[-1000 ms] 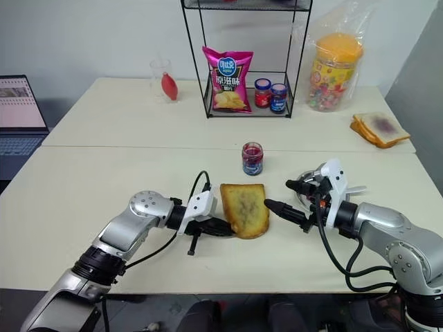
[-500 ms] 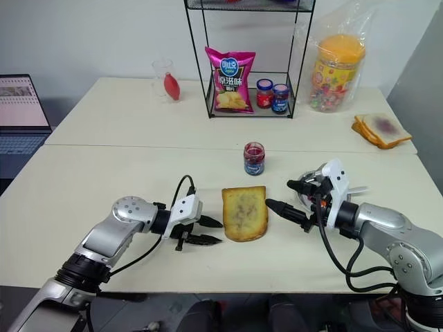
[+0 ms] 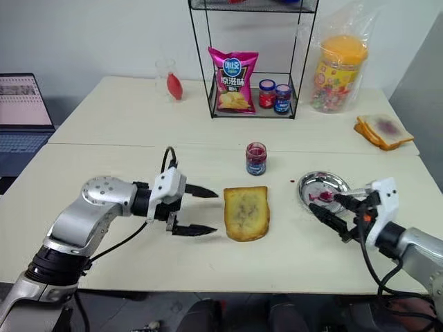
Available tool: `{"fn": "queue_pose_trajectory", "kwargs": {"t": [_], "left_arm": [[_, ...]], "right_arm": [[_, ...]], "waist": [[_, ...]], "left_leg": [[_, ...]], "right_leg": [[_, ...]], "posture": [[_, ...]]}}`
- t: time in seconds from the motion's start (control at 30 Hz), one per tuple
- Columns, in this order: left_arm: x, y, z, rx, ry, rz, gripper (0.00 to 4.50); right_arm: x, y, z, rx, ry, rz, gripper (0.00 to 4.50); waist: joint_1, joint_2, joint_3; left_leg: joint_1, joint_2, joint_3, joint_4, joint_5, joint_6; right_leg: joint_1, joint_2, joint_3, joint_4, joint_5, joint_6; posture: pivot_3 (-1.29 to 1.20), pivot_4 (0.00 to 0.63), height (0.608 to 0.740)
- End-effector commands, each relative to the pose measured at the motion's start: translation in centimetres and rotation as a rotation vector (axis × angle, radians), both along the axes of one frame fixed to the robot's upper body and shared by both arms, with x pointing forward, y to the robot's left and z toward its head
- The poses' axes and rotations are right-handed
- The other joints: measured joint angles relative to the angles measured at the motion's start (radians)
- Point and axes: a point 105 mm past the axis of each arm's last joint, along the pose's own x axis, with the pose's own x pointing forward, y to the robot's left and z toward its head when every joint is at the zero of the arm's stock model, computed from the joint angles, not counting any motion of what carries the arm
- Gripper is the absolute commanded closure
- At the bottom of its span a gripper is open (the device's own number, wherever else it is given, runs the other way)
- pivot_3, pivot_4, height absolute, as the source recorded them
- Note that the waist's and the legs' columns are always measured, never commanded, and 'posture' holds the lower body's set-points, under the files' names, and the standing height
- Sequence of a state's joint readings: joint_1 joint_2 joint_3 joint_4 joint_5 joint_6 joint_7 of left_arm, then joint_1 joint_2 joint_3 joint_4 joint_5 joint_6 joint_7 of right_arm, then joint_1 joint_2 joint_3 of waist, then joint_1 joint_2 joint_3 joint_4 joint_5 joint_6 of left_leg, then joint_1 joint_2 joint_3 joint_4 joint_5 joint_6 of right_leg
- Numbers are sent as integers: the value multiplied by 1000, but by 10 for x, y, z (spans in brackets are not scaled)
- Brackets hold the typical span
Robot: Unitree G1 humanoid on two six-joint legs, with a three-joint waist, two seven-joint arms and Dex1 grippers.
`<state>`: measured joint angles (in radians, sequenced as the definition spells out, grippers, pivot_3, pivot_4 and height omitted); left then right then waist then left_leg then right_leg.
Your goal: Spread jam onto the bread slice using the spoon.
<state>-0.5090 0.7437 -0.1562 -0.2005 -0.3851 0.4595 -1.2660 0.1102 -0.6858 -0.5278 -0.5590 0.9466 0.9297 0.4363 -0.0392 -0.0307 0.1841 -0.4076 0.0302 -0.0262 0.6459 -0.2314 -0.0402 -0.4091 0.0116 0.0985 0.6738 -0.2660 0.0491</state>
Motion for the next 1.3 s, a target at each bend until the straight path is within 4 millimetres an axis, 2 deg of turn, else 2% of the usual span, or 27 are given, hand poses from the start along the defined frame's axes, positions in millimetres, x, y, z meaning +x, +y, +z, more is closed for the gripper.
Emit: {"fn": "queue_pose_trajectory", "kwargs": {"t": [0.03,0.1,0.23,0.37,0.47,0.63,0.93,1.2,1.3], "left_arm": [[6,-12,18,-49,-84,11,11],[14,-19,18,-64,-103,40,11],[15,-31,17,-85,-97,12,11],[14,-37,17,-89,-96,2,11],[14,-39,17,-84,-93,0,11],[14,-37,17,-72,-105,11,11],[12,-33,14,-53,-104,24,11],[12,-33,12,-42,-115,21,0],[12,-33,12,-43,-114,22,0]], "right_arm": [[5,-29,-1,137,-26,-196,0],[15,-40,-12,221,-3,-283,0],[37,-48,-27,431,43,-350,0],[55,-60,-45,533,84,-429,0],[70,-63,-48,590,85,-453,0],[86,-59,-49,634,84,-437,0],[96,-60,-44,734,81,-417,0],[93,-50,-43,691,88,-359,1931],[92,-52,-45,694,88,-364,2647]], "waist": [[-2,0,0],[-9,1,0],[-18,1,0],[-20,1,0],[-19,2,1],[-23,2,1],[-27,3,1],[-27,3,1],[-26,3,1]], "left_leg": [[1,0,0,0,0,0],[2,0,1,-1,0,0],[3,-1,1,0,0,0],[5,0,1,-1,0,0],[5,0,1,-2,0,0],[5,0,2,-2,0,0],[6,0,2,-2,0,0],[6,0,2,-2,0,0],[6,0,2,-2,0,0]], "right_leg": [[0,1,0,0,0,0],[0,1,1,1,0,0],[2,1,2,2,0,0],[3,1,2,2,0,-1],[3,1,2,2,-1,-1],[3,1,3,2,-1,-1],[3,1,3,3,0,-1],[3,1,3,2,-1,-1],[3,1,3,2,-1,-1]], "posture": [[0,150,740],[0,150,740],[0,150,740],[0,150,740],[0,150,740],[0,150,740],[0,150,740],[0,150,740],[0,150,740]]}}
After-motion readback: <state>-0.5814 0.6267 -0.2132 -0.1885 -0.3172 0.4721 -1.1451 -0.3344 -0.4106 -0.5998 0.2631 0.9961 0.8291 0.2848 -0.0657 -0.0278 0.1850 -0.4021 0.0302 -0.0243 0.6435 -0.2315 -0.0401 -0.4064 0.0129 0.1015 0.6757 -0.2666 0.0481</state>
